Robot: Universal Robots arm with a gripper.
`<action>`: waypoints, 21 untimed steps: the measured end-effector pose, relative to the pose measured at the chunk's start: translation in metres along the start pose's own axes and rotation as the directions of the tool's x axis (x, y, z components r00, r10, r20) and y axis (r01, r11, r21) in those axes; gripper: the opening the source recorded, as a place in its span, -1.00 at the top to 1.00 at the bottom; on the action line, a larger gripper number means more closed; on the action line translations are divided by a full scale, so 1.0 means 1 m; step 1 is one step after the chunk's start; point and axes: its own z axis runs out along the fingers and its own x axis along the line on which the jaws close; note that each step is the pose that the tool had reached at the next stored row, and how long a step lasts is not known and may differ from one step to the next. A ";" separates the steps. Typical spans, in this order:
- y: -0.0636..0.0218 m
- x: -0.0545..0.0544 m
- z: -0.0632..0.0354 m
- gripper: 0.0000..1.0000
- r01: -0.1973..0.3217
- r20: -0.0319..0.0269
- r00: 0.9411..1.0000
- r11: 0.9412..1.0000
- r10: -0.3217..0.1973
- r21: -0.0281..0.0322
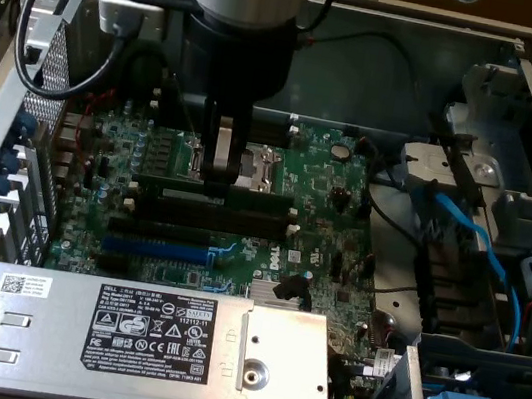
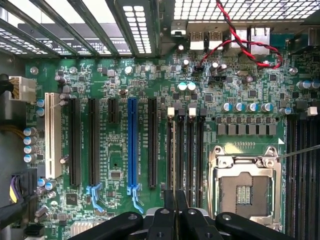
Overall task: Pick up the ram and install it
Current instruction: 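Insert the ram into the slot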
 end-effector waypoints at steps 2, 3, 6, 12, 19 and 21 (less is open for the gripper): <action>0.0000 0.000 0.0003 0.76 0.000 0.000 1.000 1.000 0.000 0.000; 0.0000 0.000 0.0005 0.76 0.000 0.000 1.000 1.000 0.000 0.000; 0.0000 0.000 0.0009 0.76 0.000 0.000 1.000 1.000 0.000 0.000; 0.0000 0.001 0.0017 0.76 0.000 0.000 1.000 1.000 0.000 0.000; 0.0000 0.001 0.0024 0.76 -0.002 0.000 1.000 1.000 0.002 0.000; 0.0000 0.001 0.0025 0.76 -0.004 0.000 1.000 1.000 0.004 0.000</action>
